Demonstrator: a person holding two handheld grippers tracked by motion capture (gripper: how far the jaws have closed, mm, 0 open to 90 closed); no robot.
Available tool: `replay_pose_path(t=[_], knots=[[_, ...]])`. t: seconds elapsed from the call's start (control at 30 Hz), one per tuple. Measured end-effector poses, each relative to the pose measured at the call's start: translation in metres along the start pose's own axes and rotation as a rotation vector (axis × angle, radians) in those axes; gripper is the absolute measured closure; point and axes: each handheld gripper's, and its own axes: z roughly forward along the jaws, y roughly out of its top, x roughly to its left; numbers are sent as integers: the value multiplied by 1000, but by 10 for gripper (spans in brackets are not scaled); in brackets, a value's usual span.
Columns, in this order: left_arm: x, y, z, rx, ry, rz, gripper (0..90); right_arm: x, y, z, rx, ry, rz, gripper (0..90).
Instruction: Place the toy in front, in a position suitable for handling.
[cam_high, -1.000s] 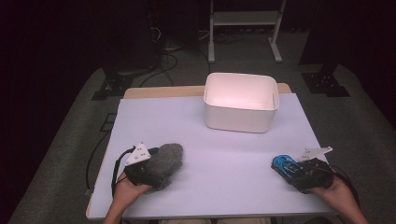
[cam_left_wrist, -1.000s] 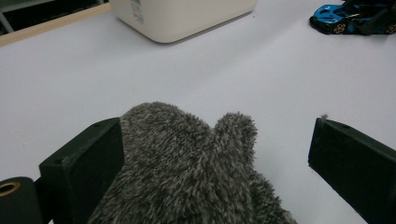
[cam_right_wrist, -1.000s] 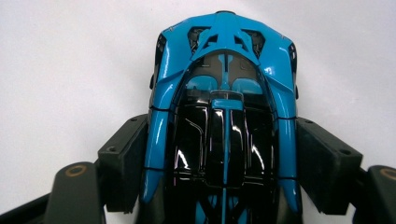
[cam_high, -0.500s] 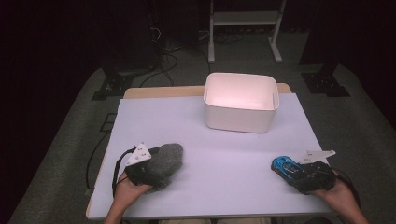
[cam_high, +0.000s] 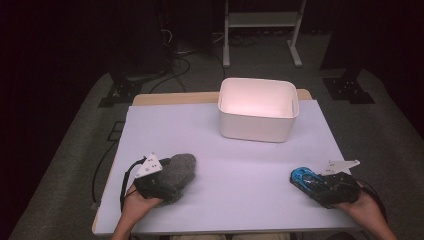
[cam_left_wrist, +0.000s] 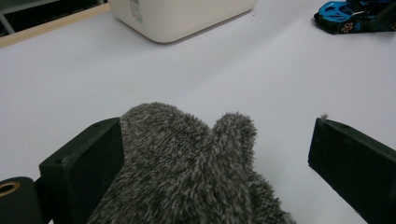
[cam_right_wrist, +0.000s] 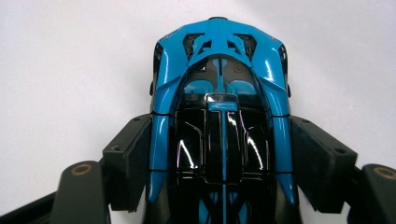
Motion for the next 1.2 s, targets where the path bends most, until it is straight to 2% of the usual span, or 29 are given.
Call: replay_pose_path(t=[0.2,0.37,0.4,0.5,0.63,0.67,0.7,0.83,0.9,1.03,1.07,1.13,1.2], knots=[[0,0,1,1,0,2,28,3,6,-2,-1,9,-22,273],[0,0,0,0,2,1,28,7,20,-10,-15,27,-43,273],[0,0,0,1,2,2,29,11,32,-15,-30,43,-65,273],[-1,0,0,-2,1,-1,29,20,53,-22,-56,73,-121,272],[0,1,-1,-1,2,3,28,44,89,-22,-77,137,-210,272],[0,1,-1,-1,2,3,28,44,89,-22,-77,137,-210,272],[0,0,-2,-4,3,4,29,59,109,-15,-76,180,-272,272],[1,0,-3,2,3,5,29,86,137,5,-55,244,-381,272],[1,0,-4,2,4,6,29,101,149,18,-37,274,-420,272],[1,0,-5,4,0,8,37,120,161,48,-1,345,-481,272],[1,1,-5,20,-9,14,48,124,162,55,12,355,-491,272],[0,2,-4,29,-9,18,53,128,162,69,32,383,-500,272],[0,4,-3,35,-17,23,59,131,161,81,54,391,-524,272]])
